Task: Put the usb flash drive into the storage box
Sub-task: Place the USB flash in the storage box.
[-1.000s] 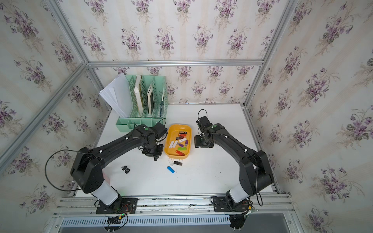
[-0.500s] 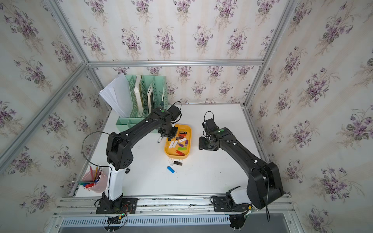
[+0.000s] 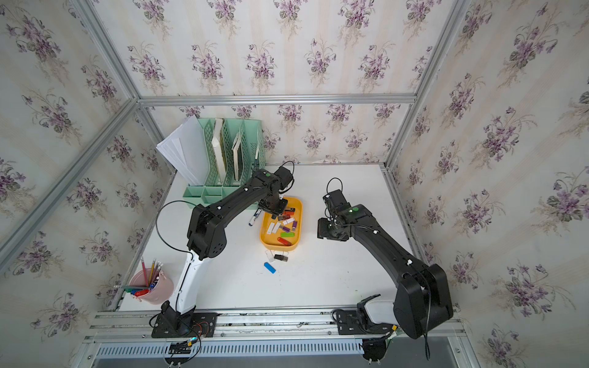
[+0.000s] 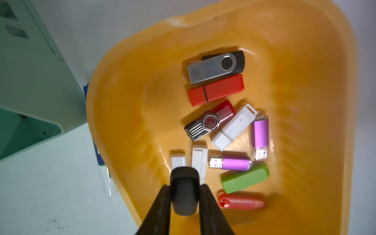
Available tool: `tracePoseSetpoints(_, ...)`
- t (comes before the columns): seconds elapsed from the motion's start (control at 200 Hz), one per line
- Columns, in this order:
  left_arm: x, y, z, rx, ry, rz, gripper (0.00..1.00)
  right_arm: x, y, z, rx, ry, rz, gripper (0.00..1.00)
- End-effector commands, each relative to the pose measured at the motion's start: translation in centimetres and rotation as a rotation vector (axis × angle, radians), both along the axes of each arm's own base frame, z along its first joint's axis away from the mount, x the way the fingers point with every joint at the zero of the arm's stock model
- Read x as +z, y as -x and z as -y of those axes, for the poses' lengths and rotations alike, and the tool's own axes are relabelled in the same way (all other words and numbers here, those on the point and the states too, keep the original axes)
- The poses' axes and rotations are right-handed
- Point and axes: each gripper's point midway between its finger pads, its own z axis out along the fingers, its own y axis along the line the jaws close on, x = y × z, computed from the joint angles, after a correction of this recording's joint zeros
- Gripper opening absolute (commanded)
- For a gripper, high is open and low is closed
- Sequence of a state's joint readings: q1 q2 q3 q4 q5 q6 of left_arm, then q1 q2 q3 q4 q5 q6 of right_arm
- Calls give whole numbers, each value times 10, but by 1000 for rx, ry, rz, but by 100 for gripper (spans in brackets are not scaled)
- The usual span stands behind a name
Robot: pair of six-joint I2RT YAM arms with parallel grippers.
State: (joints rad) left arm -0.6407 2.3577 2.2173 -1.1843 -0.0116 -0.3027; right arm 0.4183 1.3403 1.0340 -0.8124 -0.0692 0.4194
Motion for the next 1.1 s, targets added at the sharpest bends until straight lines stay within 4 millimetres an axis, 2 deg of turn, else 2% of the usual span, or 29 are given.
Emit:
tracePoseSetpoints(0.0, -4, -9, -3, -7, -29, 21, 28, 0, 2, 4, -8, 9, -2, 62)
tracePoseSetpoints(0.24, -22, -17, -6, -2, -64, 23, 29, -3, 5, 6, -9, 2, -7, 62)
tracePoseSetpoints(0.525, -30, -23, -6, -12, -87, 29, 29, -3, 5, 7, -4, -3, -5, 62)
tracePoseSetpoints(0.819, -40, -20, -9, -12, -111, 7, 32, -6, 7, 6, 1, -9, -10, 62)
tracePoseSetpoints(0.929, -28, -19, -7, -5, -86, 19, 35, -6, 8, 3, 8, -29, -6, 62)
tracePoseSetpoints(1.094, 22, -15, -6, 22, -11, 69, 46, -22, 11, -3, 19, -61, -31, 62)
